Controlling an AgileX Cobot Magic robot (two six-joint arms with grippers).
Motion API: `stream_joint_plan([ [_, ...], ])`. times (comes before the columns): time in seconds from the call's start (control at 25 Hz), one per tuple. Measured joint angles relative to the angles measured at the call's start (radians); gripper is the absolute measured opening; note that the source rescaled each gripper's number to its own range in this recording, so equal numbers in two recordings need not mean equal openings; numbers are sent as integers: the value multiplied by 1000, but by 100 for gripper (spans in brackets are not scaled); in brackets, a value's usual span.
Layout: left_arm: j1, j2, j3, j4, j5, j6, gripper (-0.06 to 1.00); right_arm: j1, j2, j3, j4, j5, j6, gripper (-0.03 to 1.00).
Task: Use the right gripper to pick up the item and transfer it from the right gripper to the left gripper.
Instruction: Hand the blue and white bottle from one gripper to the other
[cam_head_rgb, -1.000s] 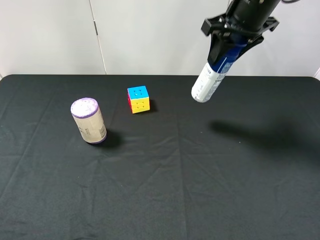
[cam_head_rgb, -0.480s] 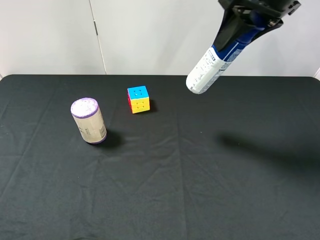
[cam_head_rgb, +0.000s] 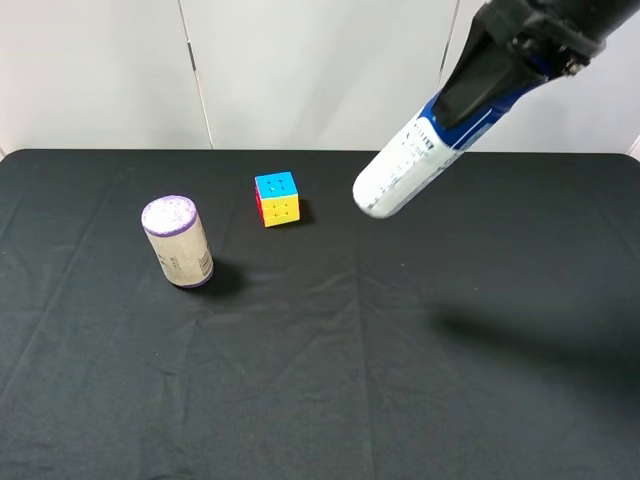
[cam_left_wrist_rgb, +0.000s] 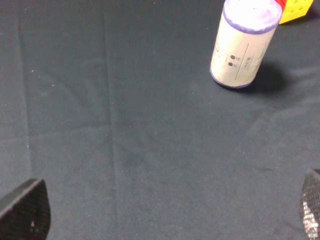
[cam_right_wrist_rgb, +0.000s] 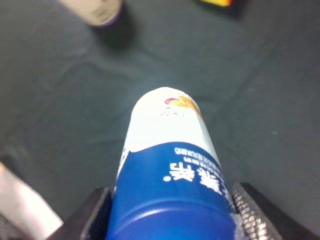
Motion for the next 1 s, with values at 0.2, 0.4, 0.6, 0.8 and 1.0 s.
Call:
stream_joint_plan([
  [0.2, 0, 0, 0, 22, 0, 0, 100, 0, -2, 50, 73, -1, -105, 0],
  [0.4, 0, 0, 0, 24, 0, 0, 100, 0, -2, 75, 132, -2, -209, 0],
  [0.6, 0, 0, 0, 25, 0, 0, 100, 0, -2, 77, 195, -3, -297, 0],
  [0.8, 0, 0, 0, 25, 0, 0, 100, 0, 13, 77, 232, -4, -344, 0],
  [1.0, 0, 0, 0, 25, 0, 0, 100, 0, 35, 78, 258, -5, -400, 0],
])
